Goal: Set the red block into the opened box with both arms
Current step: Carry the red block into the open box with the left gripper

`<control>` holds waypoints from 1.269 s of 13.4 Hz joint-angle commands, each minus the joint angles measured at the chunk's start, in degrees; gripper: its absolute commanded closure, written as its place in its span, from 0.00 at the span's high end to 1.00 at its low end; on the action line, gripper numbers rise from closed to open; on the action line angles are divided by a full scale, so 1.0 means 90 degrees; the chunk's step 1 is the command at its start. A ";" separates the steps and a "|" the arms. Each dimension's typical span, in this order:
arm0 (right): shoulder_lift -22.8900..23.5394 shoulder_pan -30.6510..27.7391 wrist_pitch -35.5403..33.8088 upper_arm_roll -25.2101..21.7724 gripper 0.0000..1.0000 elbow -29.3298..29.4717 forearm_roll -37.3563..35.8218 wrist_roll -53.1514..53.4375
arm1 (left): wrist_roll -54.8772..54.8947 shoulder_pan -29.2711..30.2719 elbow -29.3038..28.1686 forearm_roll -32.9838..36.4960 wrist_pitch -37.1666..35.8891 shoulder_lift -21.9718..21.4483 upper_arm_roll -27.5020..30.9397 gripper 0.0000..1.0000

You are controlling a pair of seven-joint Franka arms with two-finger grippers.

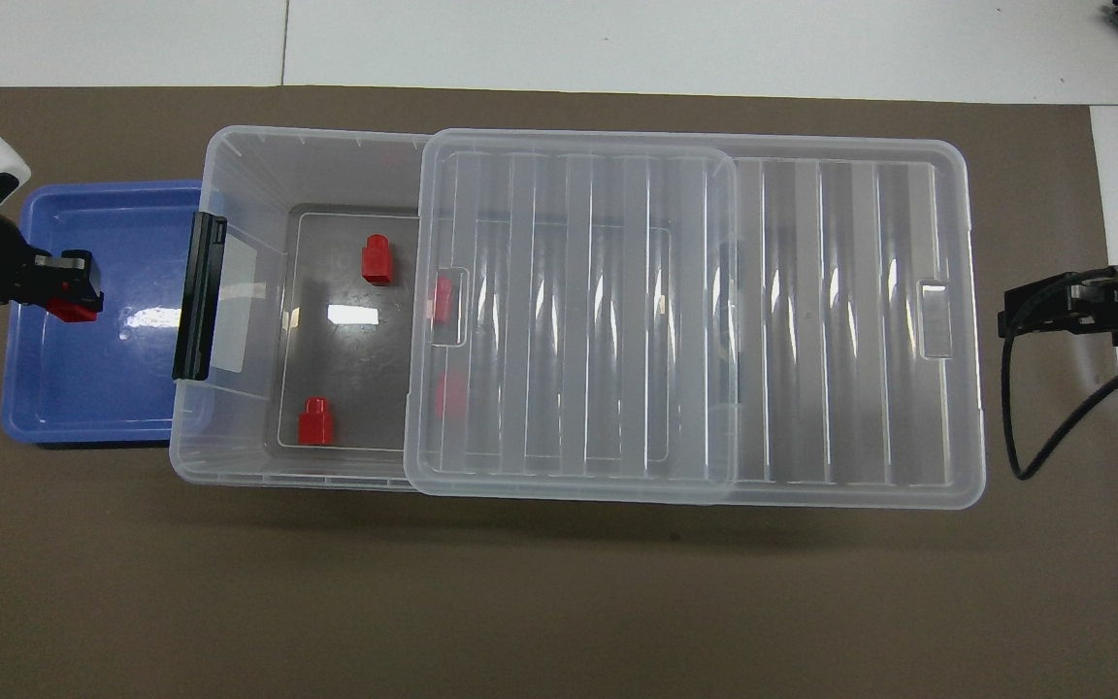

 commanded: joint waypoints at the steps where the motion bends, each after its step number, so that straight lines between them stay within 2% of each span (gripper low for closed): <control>1: -0.0102 -0.0046 0.0019 0.0010 1.00 -0.0121 0.0107 0.0064 | -0.1085 -0.0625 0.0414 -0.0062 -0.0484 0.0105 0.0062 0.00; 6: -0.0102 -0.0046 0.0019 0.0010 1.00 -0.0121 0.0107 0.0064 | -0.2570 -0.1631 0.0123 -0.0189 0.0226 0.0008 0.0003 0.00; 8: -0.0102 -0.0046 0.0019 0.0010 1.00 -0.0121 0.0107 0.0064 | -0.3176 -0.2032 -0.0714 -0.0189 0.1268 -0.0255 0.0013 0.00; 10: -0.0102 -0.0046 0.0019 0.0010 1.00 -0.0121 0.0107 0.0064 | -0.3198 -0.2131 -0.1846 -0.0170 0.2546 -0.0567 0.0022 0.00; 11: -0.0102 -0.0046 0.0019 0.0010 1.00 -0.0111 0.0116 0.0064 | -0.3121 -0.2121 -0.2170 -0.0160 0.2901 -0.0665 0.0023 0.00; 13: -0.0102 -0.0046 0.0019 0.0010 1.00 -0.0121 0.0107 0.0064 | -0.2819 -0.2092 -0.2417 -0.0121 0.3050 -0.0656 0.0023 0.00; 17: -0.0102 -0.0046 0.0019 0.0010 1.00 -0.0121 0.0107 0.0064 | -0.2866 -0.2267 -0.2857 -0.0121 0.4006 -0.0267 0.0022 0.00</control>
